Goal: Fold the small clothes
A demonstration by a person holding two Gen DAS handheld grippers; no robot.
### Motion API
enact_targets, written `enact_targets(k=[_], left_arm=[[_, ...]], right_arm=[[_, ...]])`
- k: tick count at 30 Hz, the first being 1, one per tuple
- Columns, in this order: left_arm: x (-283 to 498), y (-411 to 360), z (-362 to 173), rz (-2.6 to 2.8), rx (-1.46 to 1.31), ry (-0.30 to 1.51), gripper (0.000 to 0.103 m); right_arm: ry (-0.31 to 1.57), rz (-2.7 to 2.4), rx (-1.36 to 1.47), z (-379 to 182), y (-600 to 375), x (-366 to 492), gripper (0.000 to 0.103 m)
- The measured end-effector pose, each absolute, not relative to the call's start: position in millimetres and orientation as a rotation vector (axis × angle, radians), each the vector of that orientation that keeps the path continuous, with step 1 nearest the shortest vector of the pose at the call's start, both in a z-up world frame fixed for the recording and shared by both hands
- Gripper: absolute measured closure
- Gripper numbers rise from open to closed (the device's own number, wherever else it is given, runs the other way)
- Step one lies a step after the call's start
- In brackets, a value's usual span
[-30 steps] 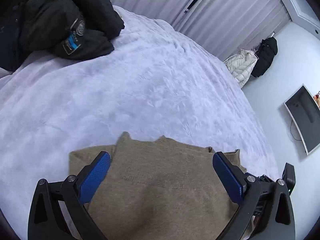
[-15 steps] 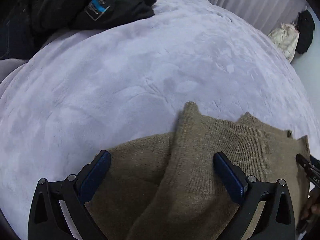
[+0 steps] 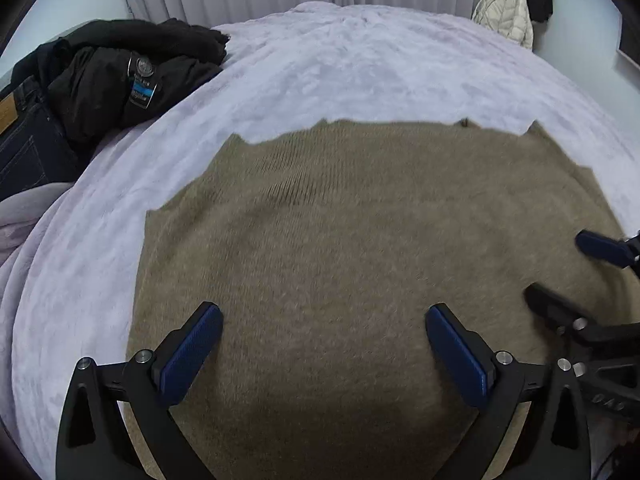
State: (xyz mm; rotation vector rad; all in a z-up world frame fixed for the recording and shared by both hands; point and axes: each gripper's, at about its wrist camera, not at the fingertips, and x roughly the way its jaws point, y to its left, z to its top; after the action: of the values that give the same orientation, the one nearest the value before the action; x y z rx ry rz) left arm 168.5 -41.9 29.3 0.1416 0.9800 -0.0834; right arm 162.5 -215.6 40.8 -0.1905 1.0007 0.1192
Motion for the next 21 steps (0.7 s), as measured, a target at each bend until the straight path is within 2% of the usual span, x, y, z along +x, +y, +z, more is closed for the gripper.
enact_targets(k=[10,13,18,21], left_arm=[[159,-8,29,-0.083,0.089,0.956,0.000],[155,9,34,-0.063,0.065,0.975,0.000],[142,64,52,-0.004,-0.057,0.942,0.000],[154,100,43,0.000,-0.247,1.008,0.000]], right_arm=[[0.981,-0.013,-0.034,41,-309,141,0.021],[0.987,-0.049,-0.086,46,-307,139,0.020],[0.966,-0.118,-0.077,69,-308,126,0.020],[0.909,-0.082,-0.037,84,-292,121,0.019]])
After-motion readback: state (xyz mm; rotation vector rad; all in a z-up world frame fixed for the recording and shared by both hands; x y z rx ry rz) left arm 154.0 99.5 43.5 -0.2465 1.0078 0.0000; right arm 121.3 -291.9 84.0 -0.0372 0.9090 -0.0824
